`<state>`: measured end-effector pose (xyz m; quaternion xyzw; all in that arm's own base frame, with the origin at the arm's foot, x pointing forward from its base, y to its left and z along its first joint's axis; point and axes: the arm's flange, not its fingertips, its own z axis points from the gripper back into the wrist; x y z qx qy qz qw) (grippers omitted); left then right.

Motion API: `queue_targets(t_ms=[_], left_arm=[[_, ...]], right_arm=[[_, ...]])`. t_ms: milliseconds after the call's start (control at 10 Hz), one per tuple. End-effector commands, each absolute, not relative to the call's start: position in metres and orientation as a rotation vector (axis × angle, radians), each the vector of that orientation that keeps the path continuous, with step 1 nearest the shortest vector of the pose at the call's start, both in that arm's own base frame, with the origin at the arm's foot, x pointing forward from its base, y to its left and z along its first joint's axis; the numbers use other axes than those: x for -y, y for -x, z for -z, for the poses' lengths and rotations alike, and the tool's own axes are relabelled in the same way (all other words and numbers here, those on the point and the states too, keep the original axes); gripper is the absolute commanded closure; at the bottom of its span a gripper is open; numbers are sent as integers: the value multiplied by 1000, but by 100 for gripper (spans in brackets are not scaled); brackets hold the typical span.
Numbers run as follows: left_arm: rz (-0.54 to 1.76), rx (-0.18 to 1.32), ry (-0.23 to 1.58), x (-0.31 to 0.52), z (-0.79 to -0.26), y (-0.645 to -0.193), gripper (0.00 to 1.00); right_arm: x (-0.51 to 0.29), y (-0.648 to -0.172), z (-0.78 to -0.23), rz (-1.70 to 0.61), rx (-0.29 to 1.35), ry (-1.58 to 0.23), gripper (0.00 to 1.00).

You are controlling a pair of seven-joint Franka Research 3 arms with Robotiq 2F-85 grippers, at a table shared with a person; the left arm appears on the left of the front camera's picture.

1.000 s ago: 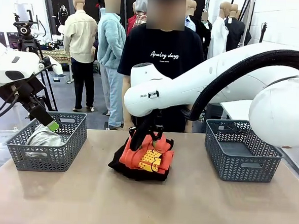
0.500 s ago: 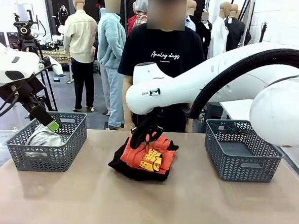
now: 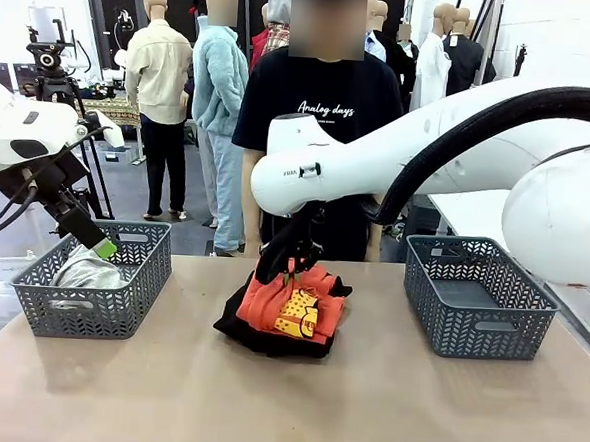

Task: Sort the tops and bottoms.
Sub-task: Lift clothes from the center of the table with your right hand.

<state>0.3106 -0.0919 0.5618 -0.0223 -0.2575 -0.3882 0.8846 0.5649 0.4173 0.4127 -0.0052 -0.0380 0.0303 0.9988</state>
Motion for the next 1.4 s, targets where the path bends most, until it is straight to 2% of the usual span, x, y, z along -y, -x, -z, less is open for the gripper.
queue_targets(t_ms=[0, 600, 800, 900, 1300], left_arm=[[812, 532, 42, 92, -560, -308, 2], [812, 532, 42, 92, -560, -308, 2], [812, 532, 42, 92, -560, -308, 2], [812, 532, 42, 92, -560, -308, 2], [812, 532, 42, 92, -560, -308, 2]], right_arm=[[-404, -540, -461, -85, 142, 18, 100], [-409, -479, -591, -141, 413, -40, 100], [-410, -470, -603, -161, 441, -54, 100], [-417, -481, -611, -159, 384, -46, 100], [-417, -481, -611, -159, 384, -46, 100]])
